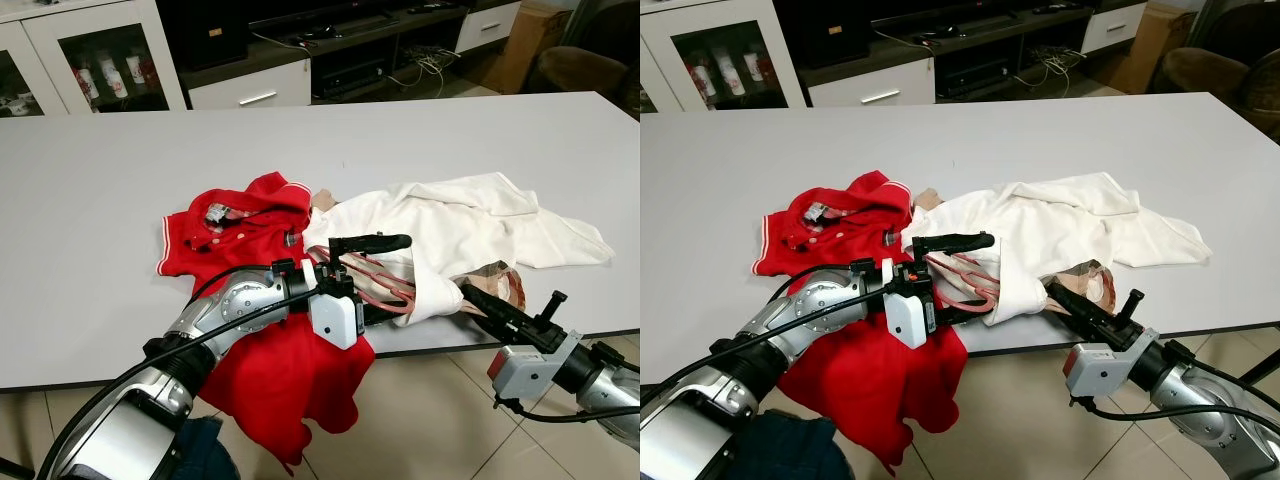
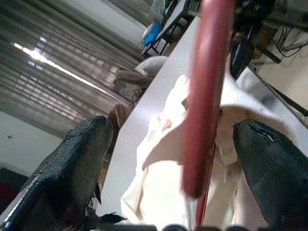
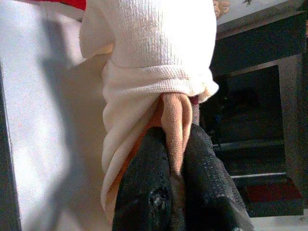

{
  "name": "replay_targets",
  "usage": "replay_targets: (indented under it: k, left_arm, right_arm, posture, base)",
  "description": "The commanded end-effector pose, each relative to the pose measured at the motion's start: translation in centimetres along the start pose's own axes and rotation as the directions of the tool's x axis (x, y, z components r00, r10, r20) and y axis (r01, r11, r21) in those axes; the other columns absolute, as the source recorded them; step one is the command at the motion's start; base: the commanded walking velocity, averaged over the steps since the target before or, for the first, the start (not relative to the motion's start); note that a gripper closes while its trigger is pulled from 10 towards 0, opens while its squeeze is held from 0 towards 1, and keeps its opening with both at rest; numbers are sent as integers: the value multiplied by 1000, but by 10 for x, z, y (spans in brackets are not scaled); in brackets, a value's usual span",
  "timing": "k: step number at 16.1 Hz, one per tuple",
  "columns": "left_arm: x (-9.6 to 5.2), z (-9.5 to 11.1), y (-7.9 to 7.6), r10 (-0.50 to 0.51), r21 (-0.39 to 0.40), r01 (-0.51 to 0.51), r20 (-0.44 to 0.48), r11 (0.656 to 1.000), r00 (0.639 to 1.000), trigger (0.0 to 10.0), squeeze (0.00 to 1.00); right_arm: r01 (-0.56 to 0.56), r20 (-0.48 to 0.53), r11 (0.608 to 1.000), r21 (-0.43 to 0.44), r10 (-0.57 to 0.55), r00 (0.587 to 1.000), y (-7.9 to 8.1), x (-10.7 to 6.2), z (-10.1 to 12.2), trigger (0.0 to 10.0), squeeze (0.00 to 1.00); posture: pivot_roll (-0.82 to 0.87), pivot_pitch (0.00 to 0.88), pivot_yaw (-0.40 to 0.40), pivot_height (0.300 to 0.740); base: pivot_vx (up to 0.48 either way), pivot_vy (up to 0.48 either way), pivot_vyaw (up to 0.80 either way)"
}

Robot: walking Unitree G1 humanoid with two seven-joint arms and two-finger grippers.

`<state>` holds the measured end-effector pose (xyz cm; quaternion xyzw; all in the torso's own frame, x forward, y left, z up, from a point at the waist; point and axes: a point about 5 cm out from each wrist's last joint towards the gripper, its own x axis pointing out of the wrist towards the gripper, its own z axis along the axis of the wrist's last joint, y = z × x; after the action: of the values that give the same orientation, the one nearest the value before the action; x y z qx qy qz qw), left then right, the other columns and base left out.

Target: Hang hanger

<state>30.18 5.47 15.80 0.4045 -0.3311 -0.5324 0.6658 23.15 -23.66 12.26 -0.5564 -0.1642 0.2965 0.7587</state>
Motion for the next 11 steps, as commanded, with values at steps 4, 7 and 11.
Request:
replay_targets:
  k: [4, 7, 11]
  left_arm:
    - [2, 0, 0, -43, 18, 43, 17, 999, 999, 0, 0]
    - [2, 2, -3, -65, 14, 65, 43, 998, 997, 0, 0]
    - [0, 4, -3, -86, 18, 85, 73, 996, 994, 0, 0]
  right_arm:
    - [10, 19, 1000, -17, -10, 1000, -2, 2, 1, 10000, 0]
    - [11, 13, 1000, -22, -10, 1000, -1, 2, 0, 10000, 0]
    - [17, 12, 1000, -26, -17, 1000, -1, 3, 0, 10000, 0]
  posture:
    - [-6, 75, 56, 740]
    - [-7, 76, 55, 740]
    - [-6, 75, 57, 740]
  base:
    - [0, 0, 0]
    - [0, 0, 0]
    - [0, 0, 0]
